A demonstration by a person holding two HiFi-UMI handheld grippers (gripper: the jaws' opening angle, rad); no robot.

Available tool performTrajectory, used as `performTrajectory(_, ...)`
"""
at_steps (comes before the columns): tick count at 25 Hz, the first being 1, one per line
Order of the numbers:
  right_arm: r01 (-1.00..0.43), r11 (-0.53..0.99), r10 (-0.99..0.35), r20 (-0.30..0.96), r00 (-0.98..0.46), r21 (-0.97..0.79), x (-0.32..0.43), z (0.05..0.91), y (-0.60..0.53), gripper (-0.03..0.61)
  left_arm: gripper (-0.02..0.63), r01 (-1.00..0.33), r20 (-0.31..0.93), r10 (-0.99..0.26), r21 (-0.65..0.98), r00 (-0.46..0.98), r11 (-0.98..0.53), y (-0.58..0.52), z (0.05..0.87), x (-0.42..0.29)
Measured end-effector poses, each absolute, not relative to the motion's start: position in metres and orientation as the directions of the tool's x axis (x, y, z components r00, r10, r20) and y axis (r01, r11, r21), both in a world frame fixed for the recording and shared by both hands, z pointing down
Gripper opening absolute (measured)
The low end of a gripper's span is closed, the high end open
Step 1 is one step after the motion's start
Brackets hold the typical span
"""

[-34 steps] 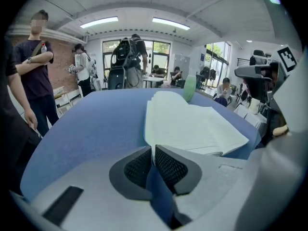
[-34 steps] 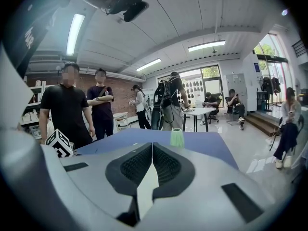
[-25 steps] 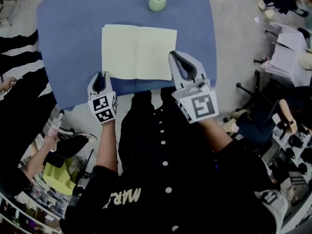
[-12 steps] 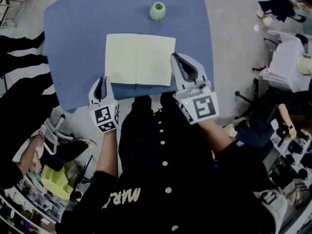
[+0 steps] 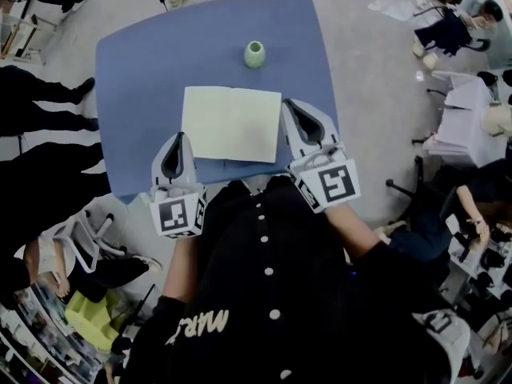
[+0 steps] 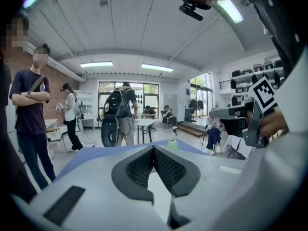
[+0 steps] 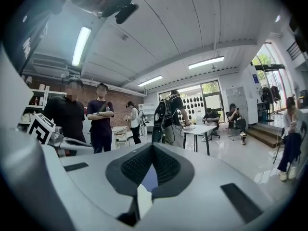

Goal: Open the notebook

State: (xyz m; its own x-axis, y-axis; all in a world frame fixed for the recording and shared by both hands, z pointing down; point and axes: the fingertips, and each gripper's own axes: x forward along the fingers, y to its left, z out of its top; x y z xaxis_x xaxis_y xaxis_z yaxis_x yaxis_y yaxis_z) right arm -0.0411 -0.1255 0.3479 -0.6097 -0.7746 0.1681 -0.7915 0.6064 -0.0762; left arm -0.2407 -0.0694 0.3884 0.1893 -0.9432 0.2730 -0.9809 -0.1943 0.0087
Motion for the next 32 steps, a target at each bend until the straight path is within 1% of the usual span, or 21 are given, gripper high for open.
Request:
performTrajectory(4, -0.79, 0.612, -0.784, 0.096, -0.613, -0.043, -0.031, 0.314, -0.127, 0.002, 0.003, -0.981, 0.191, -0.963, 0.034, 0.192, -0.189, -0.071, 0.342, -0.235)
performTrajectory(11, -0.796, 0.605, -0.795, 0.033, -0.605, -0.022, -0.017, 0.276, -0.119, 0.0, 0.003, -0.985, 0.107, -0.979, 0.036, 0.173, -0.17, -0.062, 0.286, -0.233)
performTrajectory(17, -0.798, 0.602, -0.798, 0.003, -0.602, -0.019, -0.01, 0.256, -0.118, 0.002, 0.003, -0.989, 0.048, -0.988, 0.0, 0.148, -0.148, -0.059, 0.256, -0.245)
performTrajectory(23, -0.811, 0.585, -0.811, -0.016, -0.584, -0.015, -0.006, 0.246, -0.119, 0.002, 0.003, -0.992, 0.022, -0.992, -0.016, 0.125, -0.125, -0.055, 0.248, -0.258)
performTrajectory(32, -0.812, 0.584, -0.812, -0.016, -0.584, -0.009, -0.003, 0.246, -0.129, 0.002, 0.003, -0.989, 0.026, -0.99, -0.045, 0.141, -0.142, -0.064, 0.249, -0.245)
